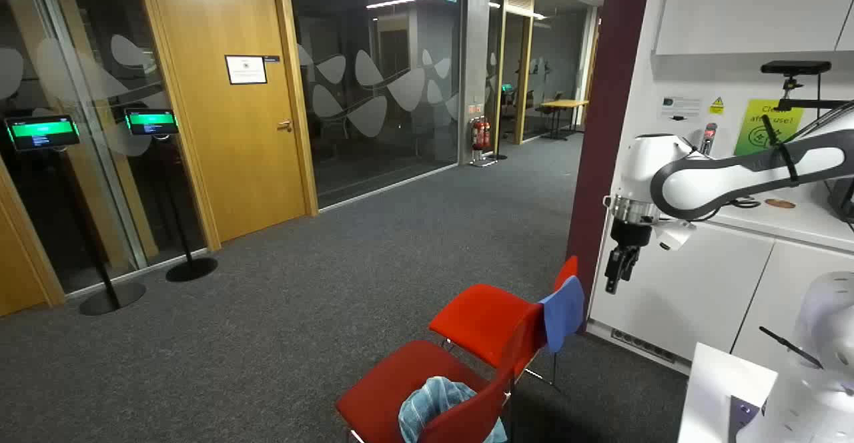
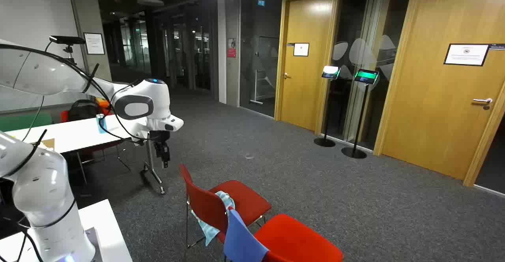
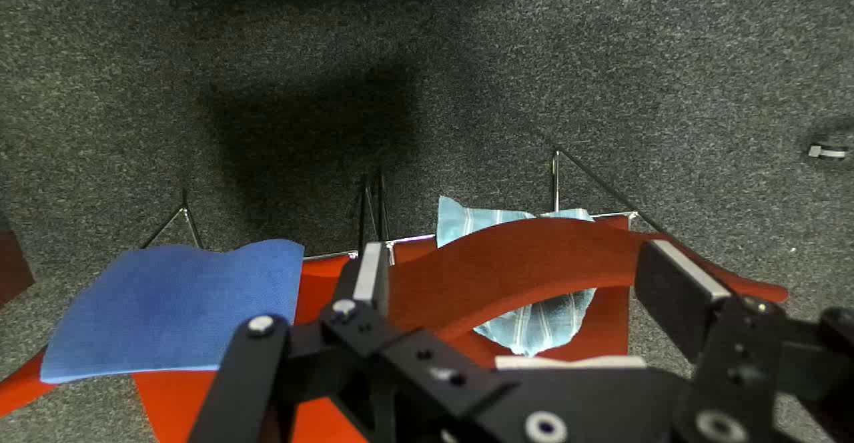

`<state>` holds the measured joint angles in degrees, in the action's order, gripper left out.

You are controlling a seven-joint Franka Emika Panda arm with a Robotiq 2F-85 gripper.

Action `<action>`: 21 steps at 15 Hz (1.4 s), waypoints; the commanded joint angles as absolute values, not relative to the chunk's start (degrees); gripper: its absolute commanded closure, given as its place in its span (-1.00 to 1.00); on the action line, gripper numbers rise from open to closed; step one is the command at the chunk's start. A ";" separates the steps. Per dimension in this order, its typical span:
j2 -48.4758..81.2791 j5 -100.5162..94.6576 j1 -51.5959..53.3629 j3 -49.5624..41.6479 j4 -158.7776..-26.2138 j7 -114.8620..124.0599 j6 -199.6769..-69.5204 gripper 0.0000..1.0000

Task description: Put the towel on the seat

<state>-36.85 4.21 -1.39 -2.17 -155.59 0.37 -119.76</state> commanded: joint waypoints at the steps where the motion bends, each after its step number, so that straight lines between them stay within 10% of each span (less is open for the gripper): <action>1: -36.82 4.24 -1.47 -2.11 -155.50 0.32 -119.62 -1.00; 21: -16.15 -1.13 -2.00 -24.01 -152.62 -44.01 -150.32 -1.00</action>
<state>-22.11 -6.35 -2.60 -18.82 -155.10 -36.18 -145.00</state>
